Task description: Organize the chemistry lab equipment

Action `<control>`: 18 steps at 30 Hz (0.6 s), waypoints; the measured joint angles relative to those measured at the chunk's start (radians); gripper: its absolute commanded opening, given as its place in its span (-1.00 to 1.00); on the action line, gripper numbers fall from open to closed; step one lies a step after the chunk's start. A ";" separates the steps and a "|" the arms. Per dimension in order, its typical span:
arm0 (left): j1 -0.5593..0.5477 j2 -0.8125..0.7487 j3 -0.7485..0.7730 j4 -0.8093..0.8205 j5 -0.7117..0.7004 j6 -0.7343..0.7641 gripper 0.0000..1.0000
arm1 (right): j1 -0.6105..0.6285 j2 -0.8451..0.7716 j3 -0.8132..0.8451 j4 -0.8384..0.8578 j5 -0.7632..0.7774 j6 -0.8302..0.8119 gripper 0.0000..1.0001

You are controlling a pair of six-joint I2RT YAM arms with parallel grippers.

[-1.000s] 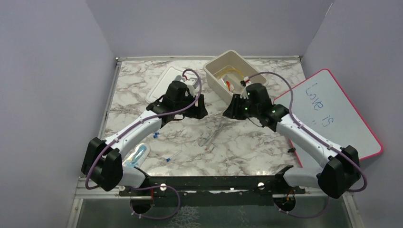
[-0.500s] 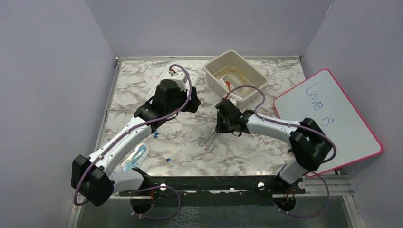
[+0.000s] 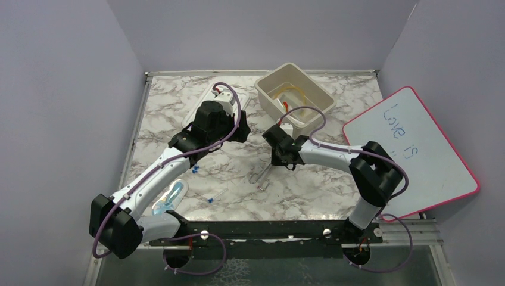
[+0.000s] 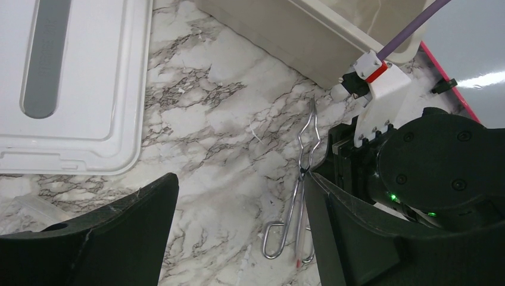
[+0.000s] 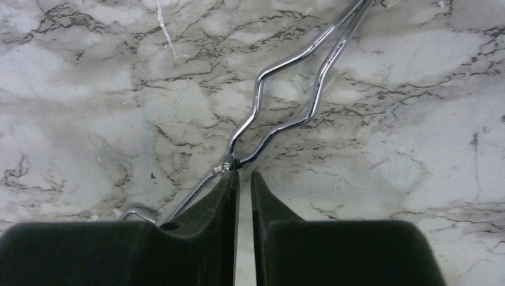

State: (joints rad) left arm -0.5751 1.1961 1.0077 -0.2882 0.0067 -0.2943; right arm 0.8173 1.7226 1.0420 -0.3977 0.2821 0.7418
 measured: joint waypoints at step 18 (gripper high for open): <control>0.006 0.000 -0.001 0.000 0.000 0.000 0.60 | 0.000 0.045 0.022 -0.018 0.031 0.000 -0.45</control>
State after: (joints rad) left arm -0.5694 1.1961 1.0065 -0.2886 0.0071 -0.2943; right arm 0.8173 1.7672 1.0641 -0.4160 0.3134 0.7422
